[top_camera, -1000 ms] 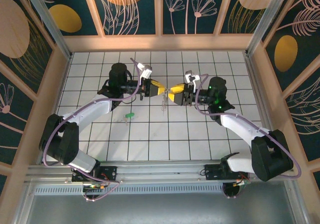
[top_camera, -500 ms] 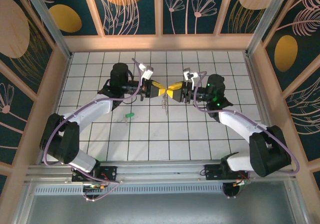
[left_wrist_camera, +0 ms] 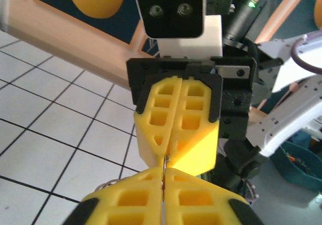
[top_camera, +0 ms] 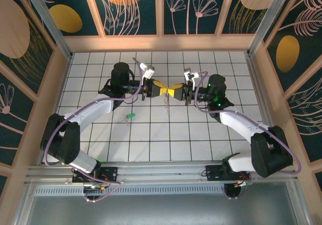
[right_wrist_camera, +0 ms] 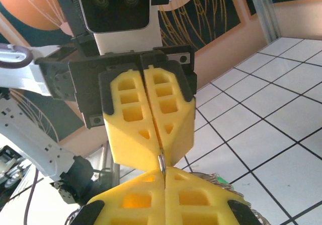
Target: Put the keys on the keyring
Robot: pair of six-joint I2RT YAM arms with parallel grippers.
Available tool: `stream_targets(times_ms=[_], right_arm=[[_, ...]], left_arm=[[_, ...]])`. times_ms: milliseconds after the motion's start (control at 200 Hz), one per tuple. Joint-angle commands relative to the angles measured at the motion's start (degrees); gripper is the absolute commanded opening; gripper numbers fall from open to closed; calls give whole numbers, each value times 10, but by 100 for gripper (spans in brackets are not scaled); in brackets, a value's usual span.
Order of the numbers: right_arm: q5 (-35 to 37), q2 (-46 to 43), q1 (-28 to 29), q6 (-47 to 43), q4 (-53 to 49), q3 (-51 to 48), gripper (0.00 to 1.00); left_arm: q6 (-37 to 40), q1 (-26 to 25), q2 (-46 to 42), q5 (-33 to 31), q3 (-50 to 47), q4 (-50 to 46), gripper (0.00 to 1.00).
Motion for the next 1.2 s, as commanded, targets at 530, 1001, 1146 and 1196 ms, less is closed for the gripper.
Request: stream_targets(times_ms=[530,1001,1146,1196], right_arm=[[80,-73,-35,70,173,-56,0],[76,-49,-20,65,166,-16,0],[77,-40,-13,60,162,-7,0],[77,-37,-12,59,161,-4,0]], left_arm=[[-185,-4,-136,-328,-136,216,52],[-123,-1,-155,-413,-128,159,84],[-104,-1,-170,-467,-118,125,98],[-99,-1,-177,-479,-120,126,99]])
